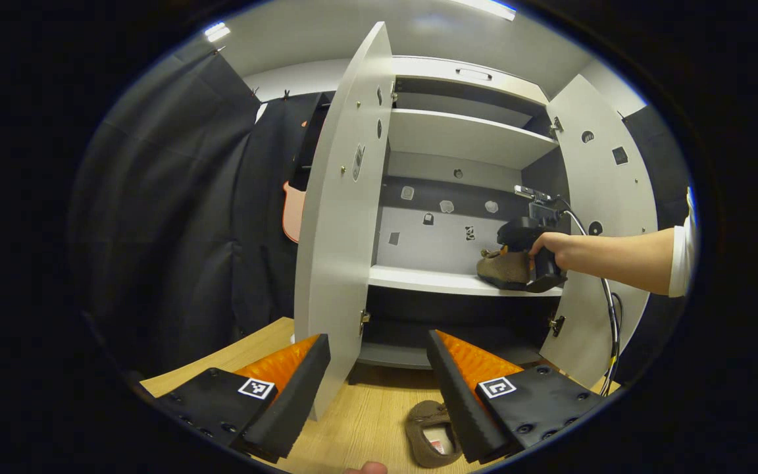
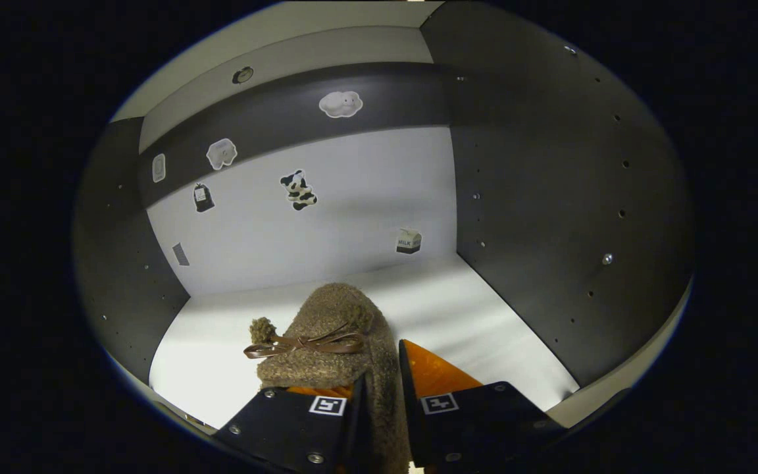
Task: Grab one shoe with the right hand and put it into the shoe cabinet, grab the other shoe with the left hand and put it into the shoe cabinet; then close the right door with the right hand and the left door with the left hand.
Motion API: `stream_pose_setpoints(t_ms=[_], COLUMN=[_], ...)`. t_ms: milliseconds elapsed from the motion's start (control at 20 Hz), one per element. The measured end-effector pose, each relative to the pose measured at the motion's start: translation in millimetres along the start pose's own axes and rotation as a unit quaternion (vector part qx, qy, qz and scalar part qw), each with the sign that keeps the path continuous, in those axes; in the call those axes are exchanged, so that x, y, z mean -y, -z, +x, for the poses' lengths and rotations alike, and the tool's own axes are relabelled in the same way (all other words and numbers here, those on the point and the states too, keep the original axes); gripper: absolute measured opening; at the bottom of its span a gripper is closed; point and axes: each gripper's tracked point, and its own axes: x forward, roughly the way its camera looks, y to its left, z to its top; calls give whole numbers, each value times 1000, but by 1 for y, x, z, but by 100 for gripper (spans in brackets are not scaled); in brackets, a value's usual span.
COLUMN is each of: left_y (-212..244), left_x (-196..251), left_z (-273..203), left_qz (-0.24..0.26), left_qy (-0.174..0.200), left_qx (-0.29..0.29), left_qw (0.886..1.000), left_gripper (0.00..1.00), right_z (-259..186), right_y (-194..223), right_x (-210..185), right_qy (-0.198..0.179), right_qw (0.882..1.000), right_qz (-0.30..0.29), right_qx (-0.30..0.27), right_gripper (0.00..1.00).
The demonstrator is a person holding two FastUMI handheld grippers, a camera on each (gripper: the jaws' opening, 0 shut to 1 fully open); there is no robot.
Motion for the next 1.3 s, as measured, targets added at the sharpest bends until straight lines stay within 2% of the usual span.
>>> stream_pose_setpoints(t_ms=[100,150,250,450,600,750,1000,1200,1300], left_y=[1,1,1,1,-1,-7,-11,-13,-15], left_x=[-5,-7,-10,-10,-7,0,13,30,37], left_z=[-1,0,1,2,3,1,-3,-10,-14], left_qz=[-2,-3,-4,-4,1,3,5,-2,2], left_qy=[-4,-6,-9,-4,2,12,30,48,57], left_qx=[-1,-1,-3,-2,1,10,15,9,12], left_qw=[1000,1000,1000,1000,1000,1000,999,999,998], left_gripper=[96,96,96,96,97,96,97,99,96], right_z=[-2,-2,-7,-26,-51,-81,-156,-215,-241], right_y=[0,0,1,-2,-10,-19,-35,-28,-19], right_x=[7,10,15,11,4,3,-18,-25,-23], right_qy=[3,4,-1,-22,-40,-42,-83,-118,-131], right_qw=[1000,1000,999,1000,999,998,991,983,980], right_qz=[3,8,24,15,4,-22,-42,-38,-42], right_qx=[-5,-9,-21,-17,-3,28,96,133,147], right_gripper=[41,53,66,82,87,92,92,92,92])
